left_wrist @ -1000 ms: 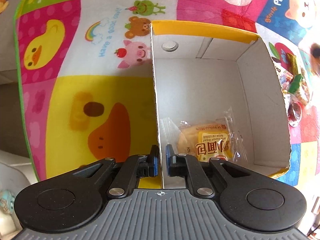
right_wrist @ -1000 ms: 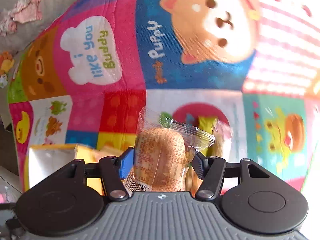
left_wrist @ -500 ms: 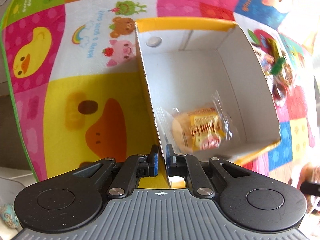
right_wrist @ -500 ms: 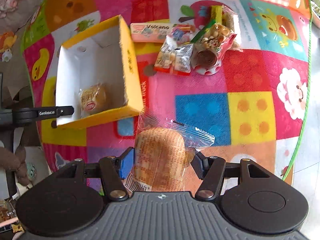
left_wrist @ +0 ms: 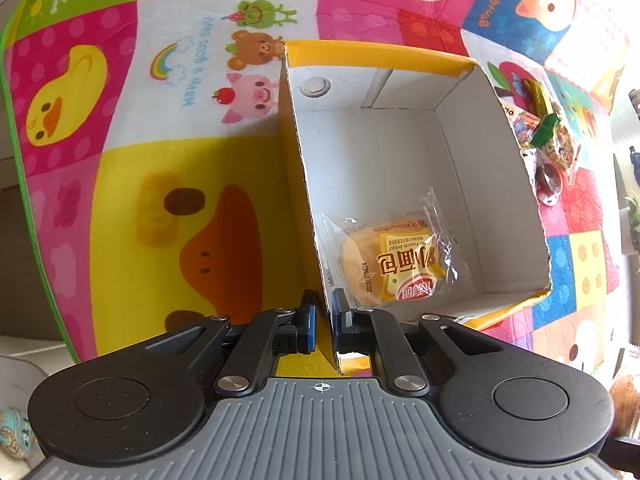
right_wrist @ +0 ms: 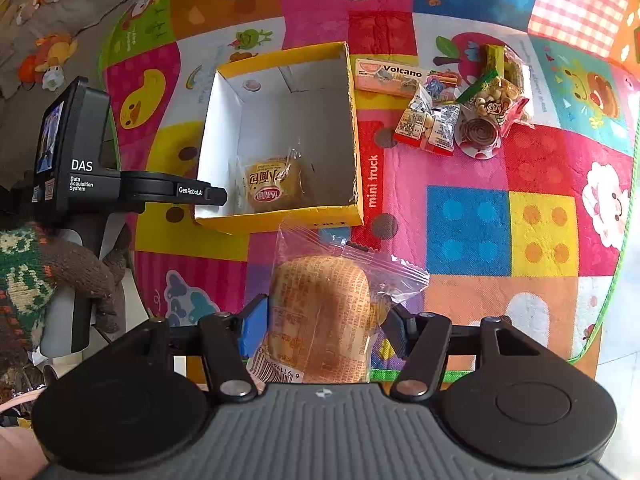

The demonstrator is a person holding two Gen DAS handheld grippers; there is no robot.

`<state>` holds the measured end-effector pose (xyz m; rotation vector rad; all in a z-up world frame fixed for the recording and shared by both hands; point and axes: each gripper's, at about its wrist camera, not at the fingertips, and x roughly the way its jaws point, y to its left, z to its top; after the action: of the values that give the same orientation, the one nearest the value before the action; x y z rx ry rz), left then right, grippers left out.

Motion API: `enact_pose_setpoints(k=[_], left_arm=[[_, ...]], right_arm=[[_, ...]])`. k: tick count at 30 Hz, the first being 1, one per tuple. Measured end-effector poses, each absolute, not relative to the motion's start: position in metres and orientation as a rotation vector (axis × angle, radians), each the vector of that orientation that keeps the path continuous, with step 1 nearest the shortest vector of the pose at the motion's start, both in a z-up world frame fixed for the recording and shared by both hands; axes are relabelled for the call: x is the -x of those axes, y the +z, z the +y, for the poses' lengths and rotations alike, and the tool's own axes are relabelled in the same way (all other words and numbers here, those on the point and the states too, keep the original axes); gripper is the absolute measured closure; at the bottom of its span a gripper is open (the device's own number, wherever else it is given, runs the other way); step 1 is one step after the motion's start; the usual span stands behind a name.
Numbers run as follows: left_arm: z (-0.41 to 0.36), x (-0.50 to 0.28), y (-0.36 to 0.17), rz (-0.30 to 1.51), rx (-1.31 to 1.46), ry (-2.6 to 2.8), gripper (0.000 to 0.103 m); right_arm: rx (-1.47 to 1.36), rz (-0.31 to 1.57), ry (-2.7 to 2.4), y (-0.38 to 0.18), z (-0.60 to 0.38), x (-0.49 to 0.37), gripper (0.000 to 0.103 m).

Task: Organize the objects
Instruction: 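Carry the bread into the box and open the right tool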

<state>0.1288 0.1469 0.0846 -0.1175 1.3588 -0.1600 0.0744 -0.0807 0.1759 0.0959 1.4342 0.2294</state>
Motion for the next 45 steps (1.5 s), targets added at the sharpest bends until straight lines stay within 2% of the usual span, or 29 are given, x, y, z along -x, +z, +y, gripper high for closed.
enact_pose_setpoints(k=[14, 23, 28, 33, 41, 45], left_arm=[[0.152, -0.124, 0.083, 1.330, 0.144, -0.177, 0.092], [0.153, -0.122, 0.082, 1.322, 0.137, -0.208, 0.092], [0.153, -0.123, 0.081, 1.331, 0.141, -0.208, 0.092], [0.154, -0.128, 0.077, 1.345, 0.178, -0.177, 0.092], [0.142, -0.154, 0.073, 1.348, 0.191, -0.141, 0.092], [0.132, -0.162, 0.068, 1.372, 0.163, -0.095, 0.093]], right_arm=[[-0.033, 1.455, 0.289, 0.173, -0.057, -0.098, 0.043], [-0.147, 1.260, 0.309, 0.205, -0.027, -0.186, 0.043], [-0.157, 1.201, 0.319, 0.218, -0.015, -0.218, 0.034], [-0.170, 1.236, 0.246, 0.208, -0.049, -0.210, 0.033], [-0.157, 1.402, 0.005, 0.155, -0.148, -0.164, 0.033], [-0.160, 1.402, -0.080, 0.149, -0.203, -0.167, 0.033]])
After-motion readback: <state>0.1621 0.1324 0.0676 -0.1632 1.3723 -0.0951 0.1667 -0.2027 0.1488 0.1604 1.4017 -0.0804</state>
